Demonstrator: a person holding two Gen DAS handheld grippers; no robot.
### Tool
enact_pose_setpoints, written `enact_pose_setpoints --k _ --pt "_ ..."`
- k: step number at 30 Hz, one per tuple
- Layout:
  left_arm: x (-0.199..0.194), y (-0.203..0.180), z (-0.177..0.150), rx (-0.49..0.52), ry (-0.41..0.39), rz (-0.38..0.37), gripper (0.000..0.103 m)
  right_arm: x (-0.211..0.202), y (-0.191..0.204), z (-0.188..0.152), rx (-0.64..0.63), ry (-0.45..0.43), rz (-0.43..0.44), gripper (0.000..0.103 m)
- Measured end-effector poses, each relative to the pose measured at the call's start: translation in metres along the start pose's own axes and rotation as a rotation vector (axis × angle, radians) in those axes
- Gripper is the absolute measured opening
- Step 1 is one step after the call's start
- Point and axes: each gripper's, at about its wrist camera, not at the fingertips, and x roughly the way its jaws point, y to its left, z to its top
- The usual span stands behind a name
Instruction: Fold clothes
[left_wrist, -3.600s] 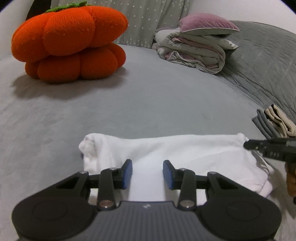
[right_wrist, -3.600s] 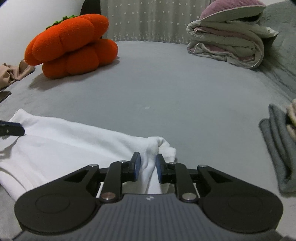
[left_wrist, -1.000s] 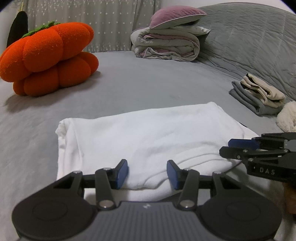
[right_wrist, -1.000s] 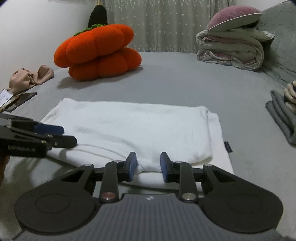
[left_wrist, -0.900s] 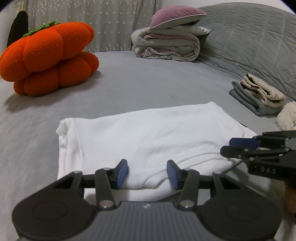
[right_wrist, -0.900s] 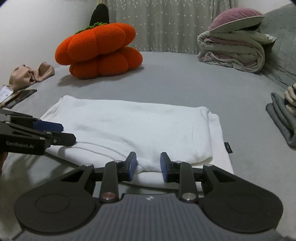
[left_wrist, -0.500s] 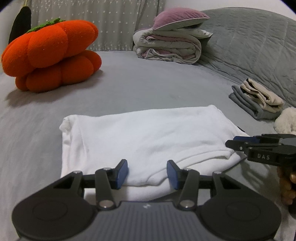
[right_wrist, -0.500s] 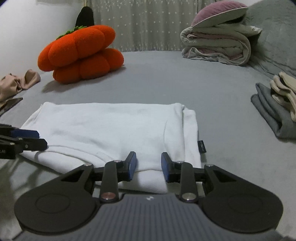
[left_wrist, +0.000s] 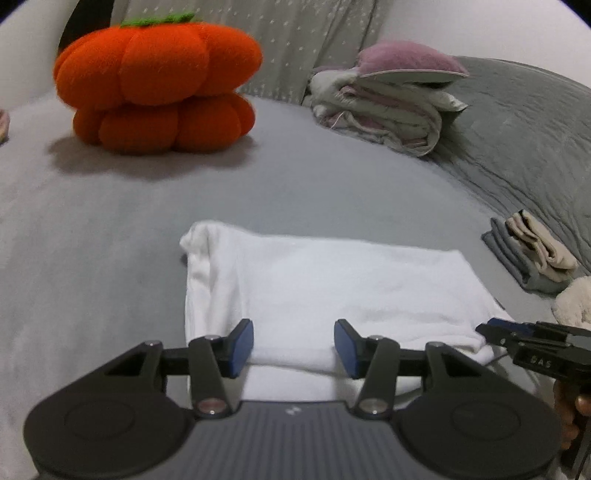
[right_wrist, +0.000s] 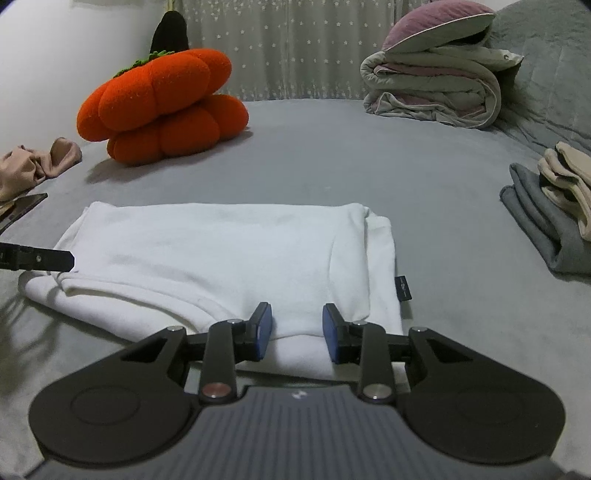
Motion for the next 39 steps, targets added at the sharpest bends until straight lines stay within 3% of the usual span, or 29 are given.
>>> enact_pose_setpoints --k 6,12,16,27,33,39 --pt "0.003 0.007 0.017 -0.011 -0.088 0.007 0.054 0.000 0.000 -0.002 -0.003 -0.006 -0.001 0.033" --pt "0.026 0.020 0.009 0.002 -0.009 0.038 0.052 0.001 0.000 -0.003 -0.006 -0.010 0.000 0.033" --pt "0.022 0.018 0.003 0.056 0.000 0.046 0.052 0.001 0.000 -0.004 -0.009 -0.012 0.001 0.033" --pt "0.023 0.012 0.004 0.058 0.011 0.062 0.054 -0.007 -0.006 0.017 0.011 -0.035 0.026 0.034" --pt "0.022 0.013 0.004 0.059 0.014 0.063 0.056 0.023 -0.019 0.039 0.031 -0.029 0.000 0.034" --pt "0.022 0.014 0.005 0.065 0.020 0.065 0.057 0.043 -0.033 0.024 0.056 0.029 0.026 0.036"
